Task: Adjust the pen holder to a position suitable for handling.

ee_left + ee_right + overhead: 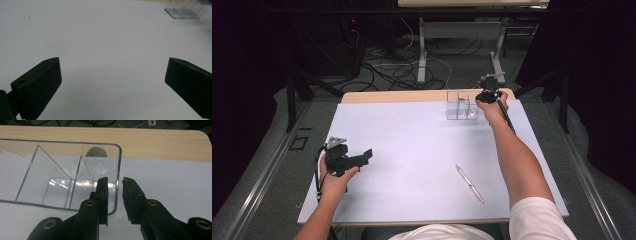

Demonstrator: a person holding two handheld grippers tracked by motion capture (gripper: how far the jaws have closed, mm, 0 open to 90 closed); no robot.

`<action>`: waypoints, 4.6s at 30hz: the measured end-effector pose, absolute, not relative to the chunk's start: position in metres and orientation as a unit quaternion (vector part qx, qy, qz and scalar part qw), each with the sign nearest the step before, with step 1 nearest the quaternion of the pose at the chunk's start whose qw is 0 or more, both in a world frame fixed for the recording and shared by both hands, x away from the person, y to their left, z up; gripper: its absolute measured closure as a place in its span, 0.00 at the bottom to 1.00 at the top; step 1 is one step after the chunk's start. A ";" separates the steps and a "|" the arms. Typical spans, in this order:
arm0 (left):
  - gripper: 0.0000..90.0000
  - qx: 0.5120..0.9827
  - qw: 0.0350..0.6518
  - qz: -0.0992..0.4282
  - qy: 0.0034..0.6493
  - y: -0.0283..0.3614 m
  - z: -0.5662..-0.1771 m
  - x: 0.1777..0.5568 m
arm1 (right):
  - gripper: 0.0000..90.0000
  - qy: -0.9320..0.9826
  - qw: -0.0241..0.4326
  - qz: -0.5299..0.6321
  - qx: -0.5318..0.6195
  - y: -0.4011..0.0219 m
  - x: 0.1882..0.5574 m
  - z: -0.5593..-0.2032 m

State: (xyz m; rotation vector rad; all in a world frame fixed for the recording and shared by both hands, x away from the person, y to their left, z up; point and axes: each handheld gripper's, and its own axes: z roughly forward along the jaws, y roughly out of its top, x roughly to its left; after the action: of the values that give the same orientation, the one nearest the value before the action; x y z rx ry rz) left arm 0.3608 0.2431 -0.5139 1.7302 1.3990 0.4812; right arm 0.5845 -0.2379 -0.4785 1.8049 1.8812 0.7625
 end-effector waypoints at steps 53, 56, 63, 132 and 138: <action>0.01 0.712 0.411 0.185 0.538 0.232 -0.516 0.365 | 0.98 0.680 0.168 0.256 0.666 -0.234 0.510 -0.471; 0.01 0.712 0.411 0.185 0.538 0.232 -0.515 0.364 | 0.98 0.683 0.162 0.259 0.663 -0.235 0.499 -0.471; 0.01 0.712 0.410 0.187 0.538 0.231 -0.515 0.364 | 0.97 0.685 0.148 0.273 0.659 -0.236 0.481 -0.474; 0.03 0.713 0.399 0.188 0.545 0.230 -0.521 0.366 | 1.00 0.703 0.209 0.417 0.537 -0.265 0.470 -0.524; 0.03 0.716 0.398 0.188 0.543 0.230 -0.520 0.366 | 1.00 0.716 0.202 0.412 0.525 -0.246 0.466 -0.523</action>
State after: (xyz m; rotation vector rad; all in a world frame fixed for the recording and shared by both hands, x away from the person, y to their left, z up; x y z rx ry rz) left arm 0.3660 0.2297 -0.5202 1.8119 1.3740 0.4765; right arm 0.4658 -0.2458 -0.5226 1.4669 2.0005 1.1514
